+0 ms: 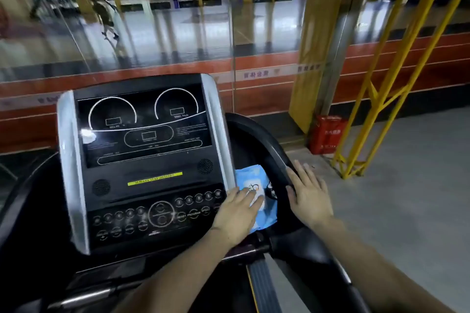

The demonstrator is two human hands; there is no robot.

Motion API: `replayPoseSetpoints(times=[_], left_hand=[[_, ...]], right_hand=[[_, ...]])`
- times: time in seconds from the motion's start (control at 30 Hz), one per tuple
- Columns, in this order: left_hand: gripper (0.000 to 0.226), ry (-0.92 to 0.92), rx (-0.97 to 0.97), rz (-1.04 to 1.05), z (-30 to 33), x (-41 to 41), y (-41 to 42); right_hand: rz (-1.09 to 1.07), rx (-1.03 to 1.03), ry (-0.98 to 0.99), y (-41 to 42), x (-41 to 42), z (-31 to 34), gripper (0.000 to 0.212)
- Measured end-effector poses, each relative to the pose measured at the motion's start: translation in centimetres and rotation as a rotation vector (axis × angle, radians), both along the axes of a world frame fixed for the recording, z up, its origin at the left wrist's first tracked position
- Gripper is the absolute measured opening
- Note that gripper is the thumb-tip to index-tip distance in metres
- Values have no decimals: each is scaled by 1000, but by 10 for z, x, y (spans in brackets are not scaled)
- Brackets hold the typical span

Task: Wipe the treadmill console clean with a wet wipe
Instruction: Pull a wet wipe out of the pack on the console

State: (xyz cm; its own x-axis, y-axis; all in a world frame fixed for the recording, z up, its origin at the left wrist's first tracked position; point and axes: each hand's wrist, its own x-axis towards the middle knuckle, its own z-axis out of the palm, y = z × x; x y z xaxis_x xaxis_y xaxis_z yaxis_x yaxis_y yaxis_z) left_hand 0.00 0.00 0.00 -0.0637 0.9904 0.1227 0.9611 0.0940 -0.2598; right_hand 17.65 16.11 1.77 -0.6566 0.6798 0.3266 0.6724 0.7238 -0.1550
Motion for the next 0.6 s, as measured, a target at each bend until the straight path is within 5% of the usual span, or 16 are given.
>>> replayPoseSetpoints(times=[0.3, 0.6], left_hand=[[74, 220, -197, 121, -15, 3, 37], [67, 158, -220, 173, -12, 2, 63]], right_hand=[[75, -87, 102, 31, 9, -38, 61], [127, -66, 250, 35, 9, -48, 58]])
